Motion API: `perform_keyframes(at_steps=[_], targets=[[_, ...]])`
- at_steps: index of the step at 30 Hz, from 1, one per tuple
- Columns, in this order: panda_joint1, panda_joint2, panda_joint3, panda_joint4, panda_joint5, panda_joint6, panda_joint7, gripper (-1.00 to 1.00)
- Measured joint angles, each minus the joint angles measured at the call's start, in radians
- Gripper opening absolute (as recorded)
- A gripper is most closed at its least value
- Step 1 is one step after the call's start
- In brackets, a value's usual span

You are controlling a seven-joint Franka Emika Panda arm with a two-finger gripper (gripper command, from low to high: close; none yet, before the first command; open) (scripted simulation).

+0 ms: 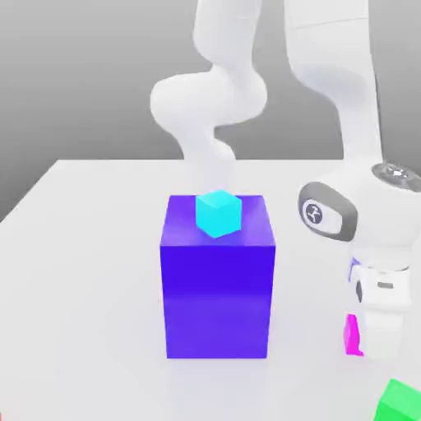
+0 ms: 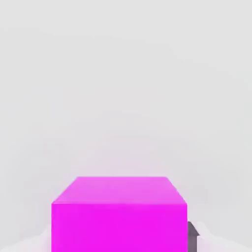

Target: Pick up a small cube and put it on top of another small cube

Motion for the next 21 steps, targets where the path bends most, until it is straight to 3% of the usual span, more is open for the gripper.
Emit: perform_keyframes(at_steps=[7, 18, 21], targets=[[-0.048, -0.193, 0.065, -0.031, 0.091, -0.161, -0.063, -1.00], [-0.071, -0.088, -0.020, 0.346, 0.147, -0.430, 0.132, -1.00], [-0.069, -0.002, -0.034, 0.384, 0.144, -0.382, 0.155, -1.00]])
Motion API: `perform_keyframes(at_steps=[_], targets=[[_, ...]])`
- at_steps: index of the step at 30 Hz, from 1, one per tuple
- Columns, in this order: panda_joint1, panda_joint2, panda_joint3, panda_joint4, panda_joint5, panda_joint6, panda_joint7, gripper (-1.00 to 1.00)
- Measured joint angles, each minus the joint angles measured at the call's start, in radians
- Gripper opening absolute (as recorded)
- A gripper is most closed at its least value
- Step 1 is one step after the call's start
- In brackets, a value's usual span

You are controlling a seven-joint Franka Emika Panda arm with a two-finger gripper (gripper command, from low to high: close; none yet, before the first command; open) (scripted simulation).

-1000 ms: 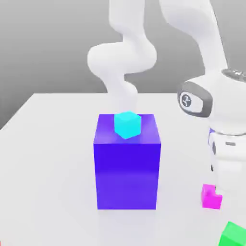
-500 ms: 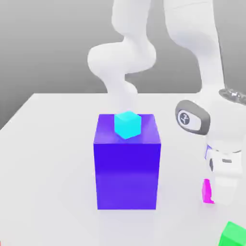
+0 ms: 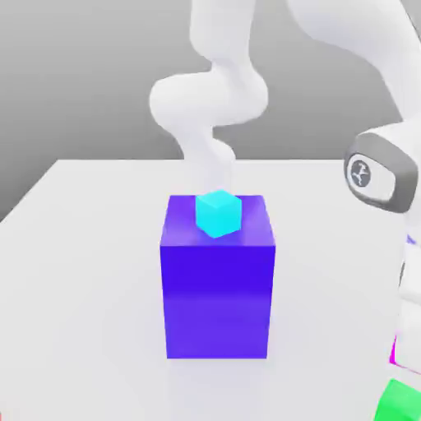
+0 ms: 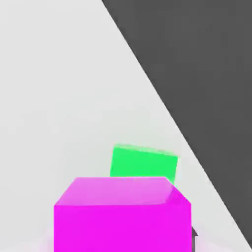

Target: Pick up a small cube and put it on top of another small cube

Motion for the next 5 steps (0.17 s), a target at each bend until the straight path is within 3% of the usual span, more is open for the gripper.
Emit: perform_keyframes(at_steps=[1, 2, 5], targets=[[0.002, 0.035, -0.004, 0.004, -0.003, 0.030, 0.004, -1.00], [0.004, 0.057, -0.006, 0.007, -0.005, 0.050, 0.006, 1.00], [0.004, 0.057, -0.006, 0.007, -0.005, 0.050, 0.006, 1.00]])
